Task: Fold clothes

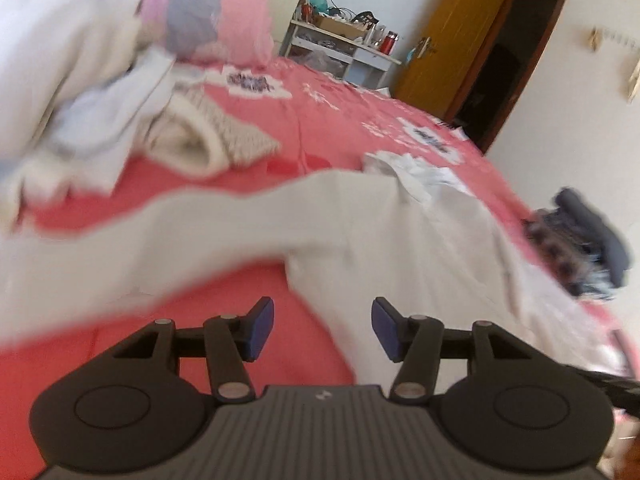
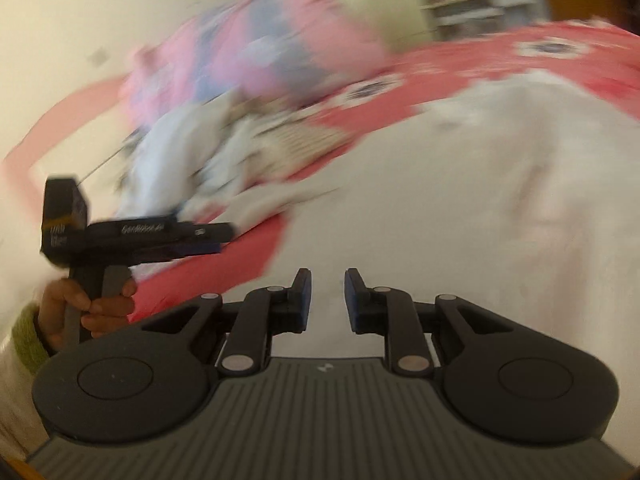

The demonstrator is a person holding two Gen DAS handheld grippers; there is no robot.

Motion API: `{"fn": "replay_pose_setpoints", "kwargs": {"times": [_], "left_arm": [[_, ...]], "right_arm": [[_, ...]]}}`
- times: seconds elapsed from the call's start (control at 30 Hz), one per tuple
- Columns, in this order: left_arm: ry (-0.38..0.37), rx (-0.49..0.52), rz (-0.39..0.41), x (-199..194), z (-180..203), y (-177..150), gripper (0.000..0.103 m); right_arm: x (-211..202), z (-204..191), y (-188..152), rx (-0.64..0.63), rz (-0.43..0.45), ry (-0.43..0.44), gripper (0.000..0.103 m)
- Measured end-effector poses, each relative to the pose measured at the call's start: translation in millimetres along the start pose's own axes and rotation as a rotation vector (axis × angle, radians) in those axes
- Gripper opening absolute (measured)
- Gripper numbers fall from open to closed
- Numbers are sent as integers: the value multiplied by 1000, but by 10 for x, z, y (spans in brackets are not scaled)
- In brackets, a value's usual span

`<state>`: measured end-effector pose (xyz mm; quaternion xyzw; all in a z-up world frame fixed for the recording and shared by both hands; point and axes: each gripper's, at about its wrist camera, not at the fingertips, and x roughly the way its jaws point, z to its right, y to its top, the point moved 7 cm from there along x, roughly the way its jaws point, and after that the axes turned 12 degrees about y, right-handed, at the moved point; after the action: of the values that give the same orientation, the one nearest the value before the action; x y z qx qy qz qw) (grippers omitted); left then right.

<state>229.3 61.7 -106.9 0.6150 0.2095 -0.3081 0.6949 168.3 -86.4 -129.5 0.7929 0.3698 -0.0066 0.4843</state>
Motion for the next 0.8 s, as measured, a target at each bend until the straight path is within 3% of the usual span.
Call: {"fn": "replay_pose_setpoints", "kwargs": {"times": [0.1,0.2,0.4,0.57,0.7,0.8], "left_arm": [[52,73,36,307,247,313,56],[44,92,69,663,485,633,56],[70,97,149,1469,742,1057,56],[96,73,159,1913,736,1080,56],[141,65,153,2046,609,1027,56],[119,-2,126,2091,474,1006,56]], "right_arm": [[-196,352,221,66,43,-67,18],[-324,584,541,73,73,-70,19],[159,844,1376,-6,32,-42,19],[961,917,1753,-219,-106,-63,20],[1844,995,1627,-356,-291,-24,20],[2393,1313,1496,-369,-411,-81,18]]}}
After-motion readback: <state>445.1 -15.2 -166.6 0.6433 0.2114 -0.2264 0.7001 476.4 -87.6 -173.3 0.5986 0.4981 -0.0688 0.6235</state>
